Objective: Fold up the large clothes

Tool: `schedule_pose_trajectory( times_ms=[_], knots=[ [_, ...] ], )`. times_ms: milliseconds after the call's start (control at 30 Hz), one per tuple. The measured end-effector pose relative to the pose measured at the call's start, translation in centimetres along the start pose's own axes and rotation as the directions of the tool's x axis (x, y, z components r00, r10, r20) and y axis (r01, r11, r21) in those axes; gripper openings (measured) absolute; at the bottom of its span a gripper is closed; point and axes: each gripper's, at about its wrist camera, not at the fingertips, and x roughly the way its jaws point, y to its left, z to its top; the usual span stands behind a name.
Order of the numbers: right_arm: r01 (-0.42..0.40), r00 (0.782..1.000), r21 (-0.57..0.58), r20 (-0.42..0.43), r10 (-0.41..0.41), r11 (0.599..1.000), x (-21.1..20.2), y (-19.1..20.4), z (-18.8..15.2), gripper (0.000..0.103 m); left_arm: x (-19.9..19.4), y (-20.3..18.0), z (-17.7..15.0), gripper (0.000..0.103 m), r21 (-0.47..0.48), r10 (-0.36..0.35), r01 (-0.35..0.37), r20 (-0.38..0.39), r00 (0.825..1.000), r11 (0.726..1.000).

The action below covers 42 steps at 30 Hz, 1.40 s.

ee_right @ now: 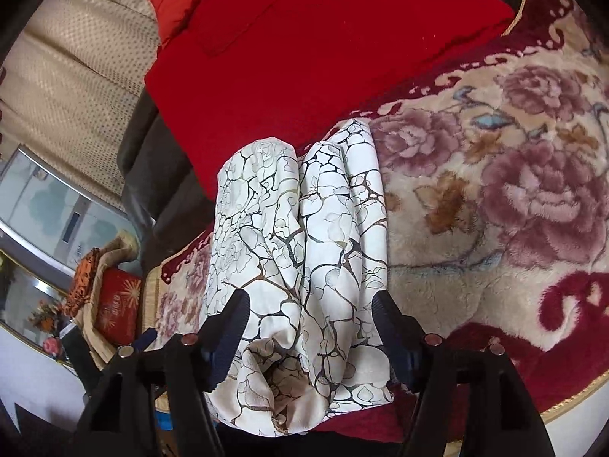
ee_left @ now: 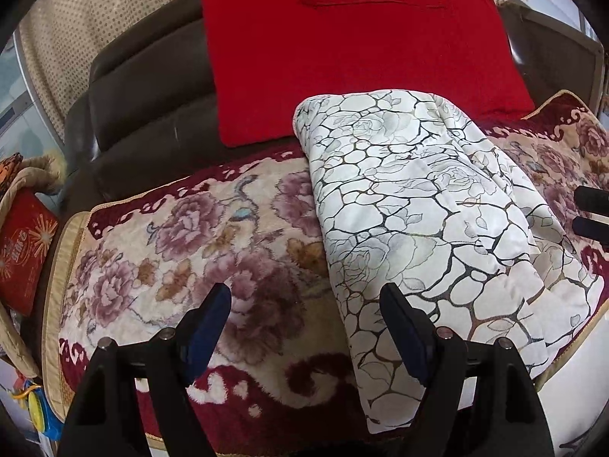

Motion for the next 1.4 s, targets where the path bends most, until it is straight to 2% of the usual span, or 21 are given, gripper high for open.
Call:
schedule_pose_trajectory(
  times_ms=[433,633,867,1200,1400],
  knots=[
    [-0.021,0.999,0.008,-0.040,0.021,1.000,2.1,-1.0,0.8,0.071,1.3,-0.3,1.3,0.081,0.029,-0.023,0.023,-0.010,1.000,0.999],
    [-0.026,0.998,0.003,-0.065,0.026,1.000,3.2,-1.1,1.0,0.071,2.0,-0.3,2.1,0.081,0.031,-0.084,0.085,-0.026,0.996,0.996],
    [-0.063,0.994,0.023,-0.085,0.065,0.998,4.1,-1.8,1.5,0.072,3.0,-0.2,2.6,0.081,0.019,-0.179,0.181,-0.061,0.982,0.983],
    [-0.094,0.988,0.028,-0.123,0.097,0.995,5.3,-2.2,1.4,0.073,3.7,-0.1,2.9,0.081,0.009,-0.234,0.235,-0.079,0.969,0.972],
    [-0.129,0.983,0.048,-0.123,0.134,0.991,6.1,-2.3,1.0,0.080,3.9,0.1,2.9,0.082,-0.003,-0.252,0.253,-0.081,0.964,0.967]
  ],
)
